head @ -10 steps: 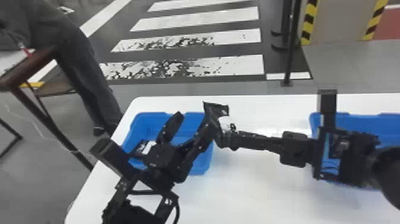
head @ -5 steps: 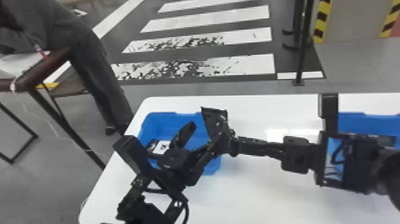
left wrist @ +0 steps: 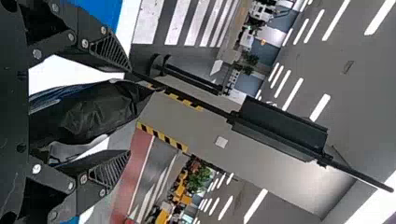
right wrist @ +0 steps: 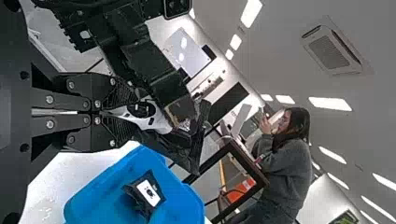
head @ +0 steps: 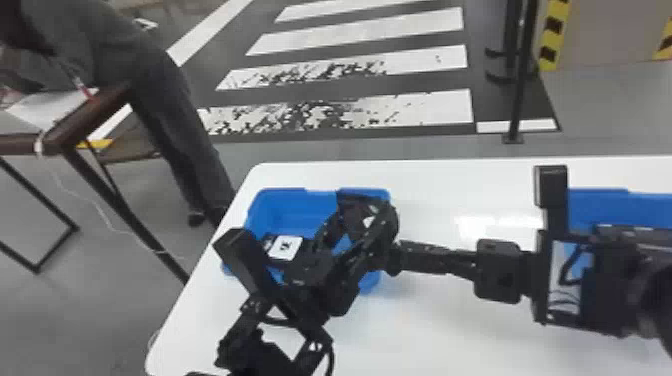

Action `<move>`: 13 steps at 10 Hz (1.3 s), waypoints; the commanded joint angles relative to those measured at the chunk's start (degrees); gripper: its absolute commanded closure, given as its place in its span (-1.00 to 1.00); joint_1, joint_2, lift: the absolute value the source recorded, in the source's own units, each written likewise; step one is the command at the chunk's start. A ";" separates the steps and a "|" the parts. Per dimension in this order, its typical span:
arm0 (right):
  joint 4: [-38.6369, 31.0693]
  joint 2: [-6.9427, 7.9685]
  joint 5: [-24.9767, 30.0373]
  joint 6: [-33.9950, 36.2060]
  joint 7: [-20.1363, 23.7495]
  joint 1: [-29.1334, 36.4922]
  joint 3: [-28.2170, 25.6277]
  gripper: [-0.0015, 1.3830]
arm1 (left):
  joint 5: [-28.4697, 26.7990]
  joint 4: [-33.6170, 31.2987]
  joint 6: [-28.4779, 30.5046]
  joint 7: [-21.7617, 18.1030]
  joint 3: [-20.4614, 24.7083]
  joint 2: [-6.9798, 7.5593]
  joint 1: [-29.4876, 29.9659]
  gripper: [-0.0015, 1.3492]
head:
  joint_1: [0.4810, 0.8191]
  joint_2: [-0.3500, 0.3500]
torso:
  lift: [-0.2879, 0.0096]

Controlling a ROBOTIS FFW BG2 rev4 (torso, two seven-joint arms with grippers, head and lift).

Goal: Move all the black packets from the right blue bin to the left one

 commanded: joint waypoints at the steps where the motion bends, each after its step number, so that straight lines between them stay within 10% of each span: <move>1: 0.25 -0.09 0.00 -0.07 -0.20 0.00 0.02 0.63 | 1.38 -0.13 3.78 0.24 -0.16 -0.02 -0.13 0.20 | 0.27 0.89 | -0.01; 6: 0.67 -0.09 -0.23 -0.07 -0.38 0.00 0.02 0.45 | 0.92 -0.27 -0.72 0.86 -0.39 0.06 0.29 0.21 | 0.27 0.85 | -0.01; 8: 0.67 -0.09 0.22 -0.07 -0.47 0.28 0.02 -0.97 | 1.26 -0.27 -1.98 1.39 0.30 -0.02 0.29 0.21 | 0.27 0.87 | -0.01; 13: 0.81 -0.09 0.34 -0.77 -0.64 2.53 -3.87 -0.95 | -11.99 4.66 -8.17 3.93 5.33 -0.29 -3.93 0.21 | 0.27 1.00 | -0.01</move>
